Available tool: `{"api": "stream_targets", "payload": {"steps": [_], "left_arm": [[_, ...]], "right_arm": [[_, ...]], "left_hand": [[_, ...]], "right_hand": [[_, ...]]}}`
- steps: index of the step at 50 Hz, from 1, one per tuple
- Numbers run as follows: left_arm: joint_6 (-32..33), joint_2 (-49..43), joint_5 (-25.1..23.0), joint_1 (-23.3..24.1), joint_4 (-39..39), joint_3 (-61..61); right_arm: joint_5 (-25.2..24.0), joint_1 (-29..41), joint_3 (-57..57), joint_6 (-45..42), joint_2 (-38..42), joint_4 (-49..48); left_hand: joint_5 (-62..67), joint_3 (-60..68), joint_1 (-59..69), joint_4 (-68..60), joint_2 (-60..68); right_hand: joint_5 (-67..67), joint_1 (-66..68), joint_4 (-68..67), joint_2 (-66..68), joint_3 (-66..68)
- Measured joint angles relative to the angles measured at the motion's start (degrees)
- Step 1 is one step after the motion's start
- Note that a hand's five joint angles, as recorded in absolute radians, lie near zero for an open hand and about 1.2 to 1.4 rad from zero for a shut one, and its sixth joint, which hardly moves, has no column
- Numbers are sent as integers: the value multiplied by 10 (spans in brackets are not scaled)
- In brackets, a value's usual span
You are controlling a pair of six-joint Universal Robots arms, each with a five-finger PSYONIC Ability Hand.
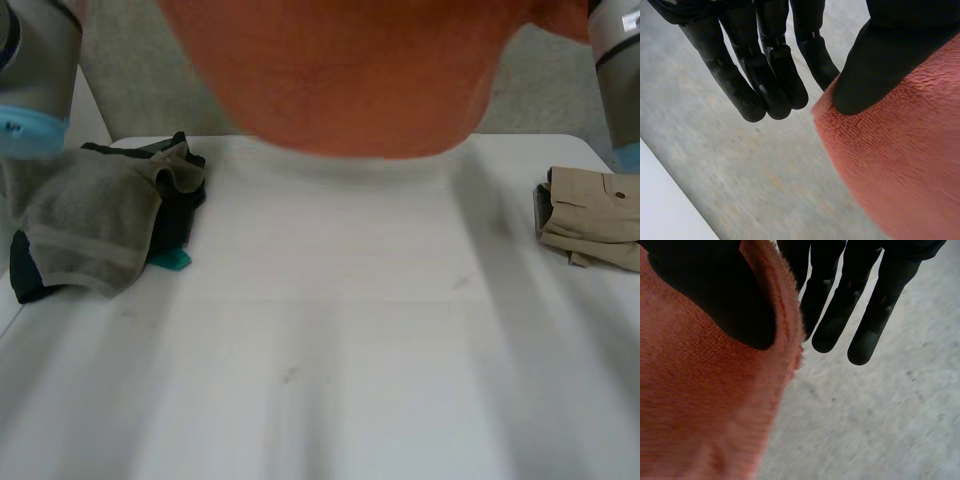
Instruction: Fold the laundry.
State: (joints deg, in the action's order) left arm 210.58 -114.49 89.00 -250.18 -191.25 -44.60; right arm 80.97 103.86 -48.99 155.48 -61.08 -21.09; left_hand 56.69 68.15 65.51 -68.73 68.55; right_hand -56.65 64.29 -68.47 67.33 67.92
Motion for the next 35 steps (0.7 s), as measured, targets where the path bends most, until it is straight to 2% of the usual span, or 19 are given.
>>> {"api": "stream_targets", "payload": {"steps": [10, 14, 18, 22, 25, 28, 29, 30, 35], "left_arm": [[-1, 51, -4, 2, -13, -318], [2, 27, -5, 8, -25, -406], [11, -20, -1, 15, -29, -441], [22, -61, 3, 16, -26, -444], [27, -67, 3, 15, -23, -440], [28, -62, 2, 13, -20, -437], [28, -56, 2, 13, -18, -436], [28, -52, 2, 12, -17, -435], [27, -38, 3, 10, -10, -435]], "right_arm": [[-88, -43, -185, -8, -19, 137], [-119, -57, -278, -39, -13, 160], [-131, -64, -342, -82, 4, 162], [-119, -68, -375, -117, 20, 168], [-98, -70, -380, -119, 23, 182], [-73, -75, -379, -106, 19, 201], [-60, -78, -379, -95, 16, 212], [-54, -80, -378, -89, 14, 217], [-23, -94, -379, -71, 4, 238]], "left_hand": [[0, 0, 0, 0, 0], [0, 0, 0, 0, 0], [0, 0, 0, 0, 0], [0, 0, 0, 0, 0], [0, 0, 0, 0, 0], [0, 0, 0, 0, 0], [0, 0, 0, 0, 0], [0, 0, 0, 0, 0], [0, 0, 0, 0, 0]], "right_hand": [[0, 0, 0, 0, 0], [0, 0, 0, 0, 0], [1, 0, 3, -2, -2], [122, -103, 139, -131, -134], [152, -125, 168, -157, -162], [94, -69, 111, -97, -104], [26, -9, 41, -27, -35], [7, -3, 18, -4, -12], [0, -3, 0, 2, 1]]}}
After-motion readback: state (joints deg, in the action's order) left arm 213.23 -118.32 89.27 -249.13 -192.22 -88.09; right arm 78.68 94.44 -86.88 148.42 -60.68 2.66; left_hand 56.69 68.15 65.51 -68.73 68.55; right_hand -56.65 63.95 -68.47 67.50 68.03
